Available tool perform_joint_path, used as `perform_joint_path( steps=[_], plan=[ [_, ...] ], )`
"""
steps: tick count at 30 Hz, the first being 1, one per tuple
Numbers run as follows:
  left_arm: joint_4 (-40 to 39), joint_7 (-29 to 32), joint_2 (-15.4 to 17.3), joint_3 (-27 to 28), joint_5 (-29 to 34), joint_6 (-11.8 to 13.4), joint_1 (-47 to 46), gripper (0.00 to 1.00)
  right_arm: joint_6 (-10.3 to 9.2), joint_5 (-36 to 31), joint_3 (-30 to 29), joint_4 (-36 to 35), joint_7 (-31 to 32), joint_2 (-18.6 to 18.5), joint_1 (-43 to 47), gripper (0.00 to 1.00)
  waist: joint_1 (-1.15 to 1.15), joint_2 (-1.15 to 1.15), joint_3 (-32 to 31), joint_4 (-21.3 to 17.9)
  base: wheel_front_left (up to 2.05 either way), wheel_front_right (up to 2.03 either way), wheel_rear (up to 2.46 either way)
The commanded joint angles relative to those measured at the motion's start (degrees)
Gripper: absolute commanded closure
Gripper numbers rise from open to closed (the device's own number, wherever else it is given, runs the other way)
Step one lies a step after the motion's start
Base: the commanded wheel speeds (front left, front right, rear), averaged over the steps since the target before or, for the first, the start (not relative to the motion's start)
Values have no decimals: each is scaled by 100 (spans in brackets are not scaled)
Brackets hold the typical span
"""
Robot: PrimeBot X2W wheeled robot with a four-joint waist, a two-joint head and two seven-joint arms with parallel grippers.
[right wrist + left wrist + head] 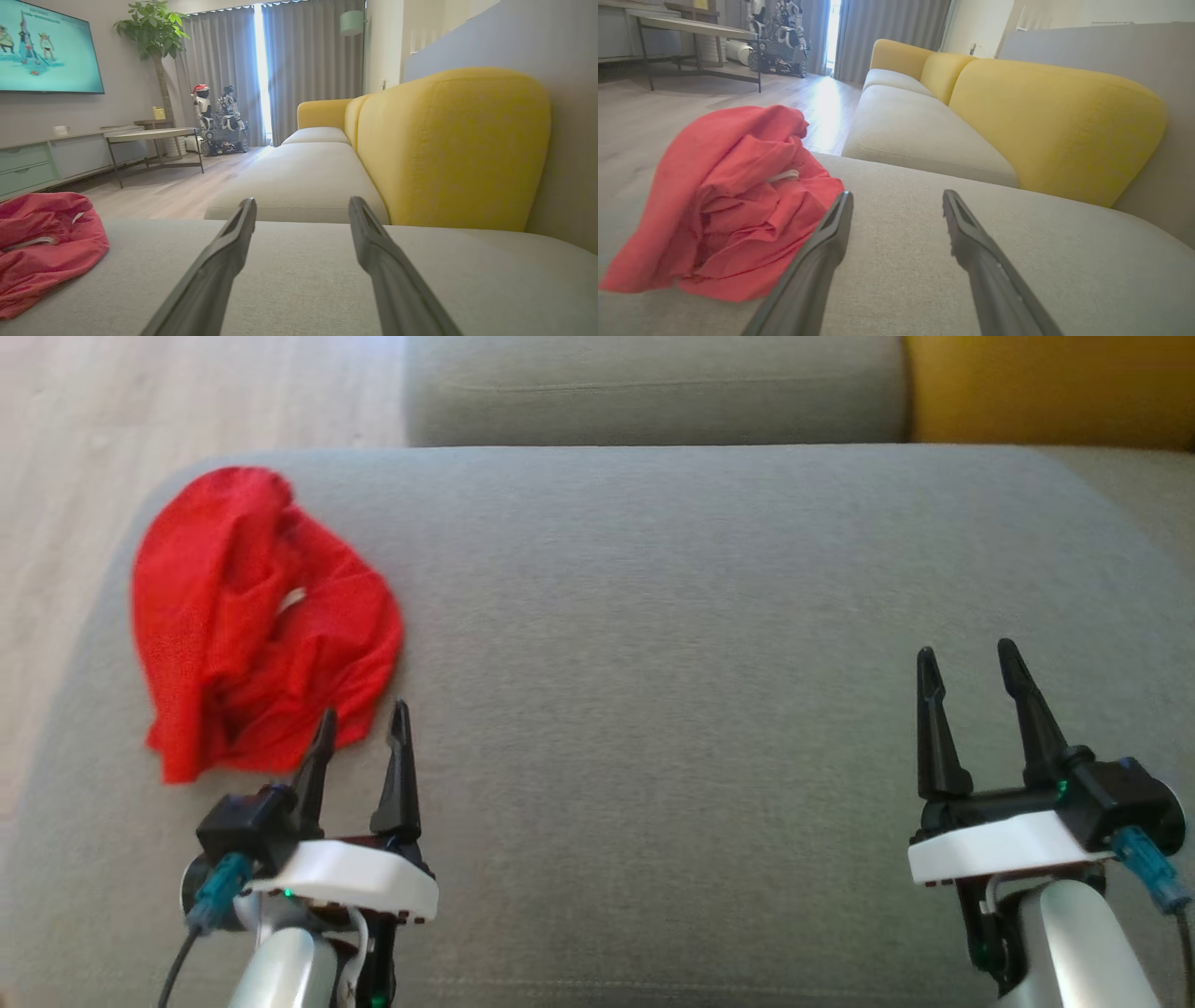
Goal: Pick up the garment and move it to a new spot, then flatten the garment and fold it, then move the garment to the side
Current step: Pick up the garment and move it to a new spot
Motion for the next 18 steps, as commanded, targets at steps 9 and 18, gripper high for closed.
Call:
perform_joint_path(
  steps=[9,18],
  plan=[
    [-274,-44,11,364,68,74,-208,0,44,-14,353,-194,-60,-45,-84,0,0,0,-59,1185,0,0,0],
    [-385,-44,11,533,164,73,-86,0,44,70,467,-148,-60,-45,5,0,0,0,-203,2068,0,0,0]
  ],
)
